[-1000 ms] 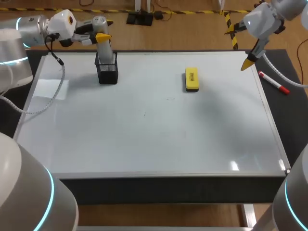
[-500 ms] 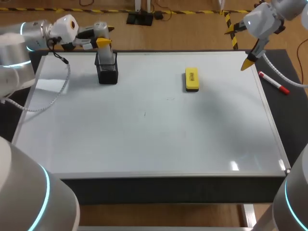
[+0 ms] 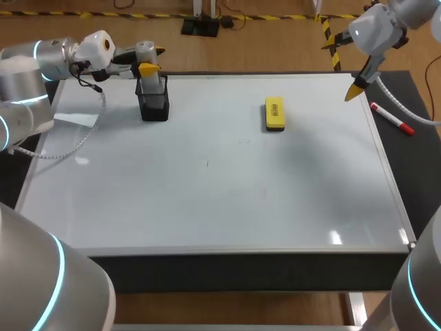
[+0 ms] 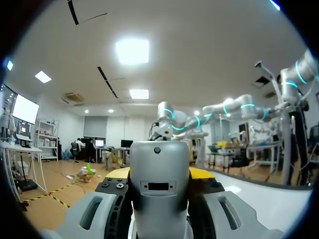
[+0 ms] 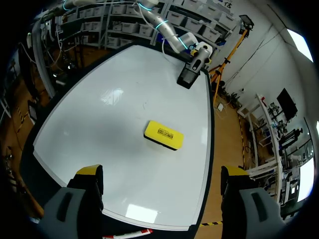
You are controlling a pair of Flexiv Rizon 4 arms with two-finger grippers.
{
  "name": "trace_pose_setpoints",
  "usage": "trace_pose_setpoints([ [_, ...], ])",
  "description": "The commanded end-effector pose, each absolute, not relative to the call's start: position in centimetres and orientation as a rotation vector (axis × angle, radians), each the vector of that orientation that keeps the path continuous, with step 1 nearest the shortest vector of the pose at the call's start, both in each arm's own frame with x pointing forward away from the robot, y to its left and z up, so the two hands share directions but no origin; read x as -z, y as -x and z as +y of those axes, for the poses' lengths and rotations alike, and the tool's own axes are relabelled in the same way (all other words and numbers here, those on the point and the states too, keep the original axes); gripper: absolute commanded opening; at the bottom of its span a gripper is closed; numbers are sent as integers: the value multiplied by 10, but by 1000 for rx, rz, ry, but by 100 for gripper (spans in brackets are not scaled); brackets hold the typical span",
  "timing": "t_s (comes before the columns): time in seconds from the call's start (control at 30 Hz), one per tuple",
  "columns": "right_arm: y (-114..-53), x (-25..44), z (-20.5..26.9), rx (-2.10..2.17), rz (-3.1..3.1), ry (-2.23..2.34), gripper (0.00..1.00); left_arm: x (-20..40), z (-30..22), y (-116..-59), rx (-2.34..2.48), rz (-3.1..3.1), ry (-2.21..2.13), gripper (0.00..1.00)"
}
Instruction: Pick up the inspection probe, press it on each red-marked spot on the whiteboard one by one, put down the probe, pick up the eraser, and wipe off all the red marks.
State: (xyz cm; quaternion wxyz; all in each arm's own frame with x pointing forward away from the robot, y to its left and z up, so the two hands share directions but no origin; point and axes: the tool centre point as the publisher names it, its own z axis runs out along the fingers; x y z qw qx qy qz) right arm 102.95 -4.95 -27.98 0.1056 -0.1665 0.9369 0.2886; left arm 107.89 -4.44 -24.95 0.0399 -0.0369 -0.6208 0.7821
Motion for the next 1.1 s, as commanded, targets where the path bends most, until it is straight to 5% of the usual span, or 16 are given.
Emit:
trace_pose_setpoints([
  [0.03, -1030, 279, -50, -844, 2764, 492, 100, 255, -45, -1085, -2373, -1874, 161, 0],
  [0.5, -1030, 279, -50, -844, 2764, 492, 100, 264, -44, -1082, -2357, -1897, 138, 0],
  [0.53, -1030, 279, -50, -844, 2764, 492, 100, 264, -44, -1082, -2357, -1897, 135, 4],
  [0.57, -1030, 279, -50, -844, 2764, 492, 100, 264, -44, -1081, -2354, -1903, 131, 36],
  [0.6, -1030, 279, -50, -844, 2764, 492, 100, 264, -44, -1080, -2352, -1905, 131, 84],
  [0.63, -1030, 279, -50, -844, 2764, 492, 100, 263, -44, -1079, -2351, -1907, 131, 100],
  [1.1, -1030, 279, -50, -844, 2764, 492, 100, 237, -41, -1064, -2384, -2047, 91, 100],
])
